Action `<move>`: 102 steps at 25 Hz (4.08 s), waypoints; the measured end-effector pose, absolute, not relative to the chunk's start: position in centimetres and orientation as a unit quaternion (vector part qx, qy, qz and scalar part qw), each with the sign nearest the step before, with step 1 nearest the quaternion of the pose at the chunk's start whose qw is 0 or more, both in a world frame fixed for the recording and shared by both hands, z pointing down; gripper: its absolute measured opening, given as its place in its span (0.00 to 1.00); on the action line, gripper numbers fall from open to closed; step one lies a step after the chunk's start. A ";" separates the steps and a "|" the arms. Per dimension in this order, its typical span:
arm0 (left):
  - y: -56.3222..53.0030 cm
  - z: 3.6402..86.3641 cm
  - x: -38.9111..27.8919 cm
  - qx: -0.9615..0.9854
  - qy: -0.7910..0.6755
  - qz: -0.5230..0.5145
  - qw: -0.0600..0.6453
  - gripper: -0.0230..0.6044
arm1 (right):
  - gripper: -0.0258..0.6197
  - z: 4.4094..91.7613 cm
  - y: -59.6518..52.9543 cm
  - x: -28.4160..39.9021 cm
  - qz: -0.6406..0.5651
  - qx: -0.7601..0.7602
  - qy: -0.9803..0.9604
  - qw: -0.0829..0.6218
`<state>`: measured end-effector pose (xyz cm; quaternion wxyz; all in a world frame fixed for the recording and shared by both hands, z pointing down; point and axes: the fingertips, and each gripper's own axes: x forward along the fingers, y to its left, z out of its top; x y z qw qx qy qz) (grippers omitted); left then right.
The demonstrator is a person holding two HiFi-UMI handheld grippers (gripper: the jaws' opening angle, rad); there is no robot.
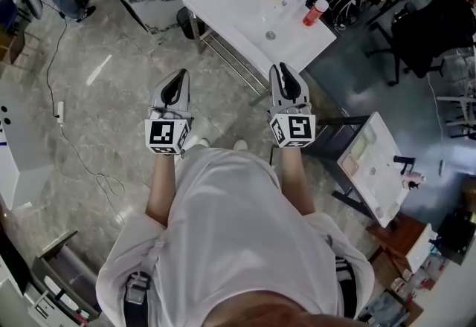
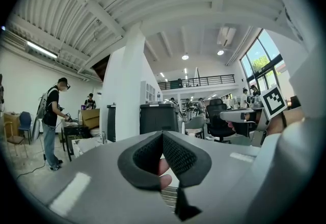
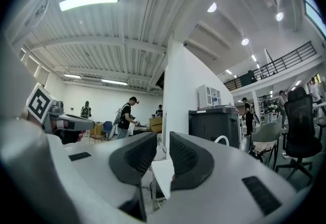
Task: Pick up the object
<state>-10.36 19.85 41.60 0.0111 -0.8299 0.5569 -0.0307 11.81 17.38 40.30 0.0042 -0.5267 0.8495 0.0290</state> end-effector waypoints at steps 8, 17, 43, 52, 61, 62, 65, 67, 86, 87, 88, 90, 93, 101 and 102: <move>21.3 42.5 -8.6 -0.822 0.567 -0.044 0.006 0.04 | 0.38 40.9 18.3 14.4 0.019 -0.520 0.854 0.005; 23.4 42.1 -6.1 -0.798 0.600 -0.050 0.015 0.04 | 0.43 42.2 18.9 18.4 0.007 -0.502 0.865 0.013; -1.0 43.6 -9.6 -0.823 0.568 -0.015 0.011 0.04 | 0.62 44.8 -2.3 12.6 -0.009 -0.516 0.856 -0.031; -16.1 43.2 -15.2 -0.851 0.526 0.001 -0.010 0.04 | 0.70 44.9 -17.8 6.7 -0.018 -0.547 0.833 -0.087; -22.6 45.4 -18.8 -0.854 0.517 0.022 -0.056 0.04 | 0.75 48.9 -29.3 5.9 -0.031 -0.575 0.798 -0.178; -22.9 45.9 -19.2 -0.853 0.517 0.020 -0.060 0.04 | 0.76 49.9 -30.4 6.0 -0.035 -0.577 0.794 -0.189; -22.9 46.6 -20.1 -0.858 0.509 0.020 -0.069 0.04 | 0.77 53.2 -33.3 6.6 -0.057 -0.581 0.780 -0.225; -22.6 47.0 -20.6 -0.863 0.501 0.019 -0.072 0.04 | 0.78 55.3 -35.0 7.3 -0.069 -0.582 0.771 -0.248; -18.7 50.4 -27.3 -0.785 0.605 -0.043 -0.128 0.04 | 0.79 76.8 -45.9 12.9 -0.128 -0.474 0.727 -0.481; -18.4 50.4 -27.5 -0.778 0.612 -0.046 -0.130 0.04 | 0.79 77.6 -46.4 13.2 -0.126 -0.466 0.726 -0.491; -18.1 50.5 -27.6 -0.773 0.619 -0.051 -0.132 0.04 | 0.79 78.4 -46.9 13.5 -0.125 -0.457 0.725 -0.500; -17.7 50.7 -27.6 -0.764 0.627 -0.063 -0.136 0.04 | 0.79 79.9 -47.7 14.0 -0.127 -0.437 0.726 -0.516; -17.0 51.0 -27.2 -0.756 0.635 -0.077 -0.139 0.04 | 0.79 82.0 -48.3 14.6 -0.142 -0.411 0.725 -0.534; -16.9 51.2 -25.2 -0.747 0.644 -0.084 -0.144 0.04 | 0.74 83.4 -48.3 15.4 -0.135 -0.363 0.736 -0.556; -16.9 51.3 -25.1 -0.746 0.645 -0.085 -0.143 0.04 | 0.74 83.7 -48.0 15.4 -0.134 -0.354 0.735 -0.562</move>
